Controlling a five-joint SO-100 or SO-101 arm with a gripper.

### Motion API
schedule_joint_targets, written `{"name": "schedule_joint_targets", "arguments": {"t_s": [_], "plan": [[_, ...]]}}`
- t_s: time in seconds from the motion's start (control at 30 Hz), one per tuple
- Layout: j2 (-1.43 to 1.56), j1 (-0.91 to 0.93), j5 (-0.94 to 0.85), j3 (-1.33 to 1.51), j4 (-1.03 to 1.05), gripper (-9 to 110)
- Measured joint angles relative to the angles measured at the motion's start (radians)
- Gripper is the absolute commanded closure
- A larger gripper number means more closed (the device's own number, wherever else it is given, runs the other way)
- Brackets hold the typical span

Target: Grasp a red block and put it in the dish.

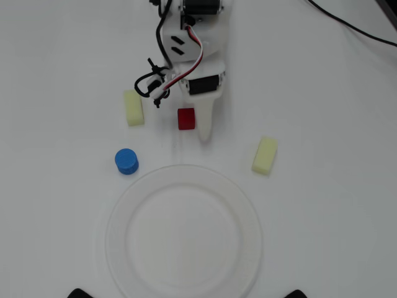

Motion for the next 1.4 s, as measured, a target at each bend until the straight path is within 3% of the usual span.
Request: {"name": "schedule_joint_targets", "arguments": {"t_s": [0.47,0.7,1.0,1.4], "plan": [[-0.084,0.095,-0.091,-0.011,-0.078,76],[-0.089,0.089,-0.091,-0.014,-0.086,101],[-0.029,0.086,-0.067,-0.012,-0.092,101],[0.213,0.063,-0.081,0.044,-0.500,101]]}}
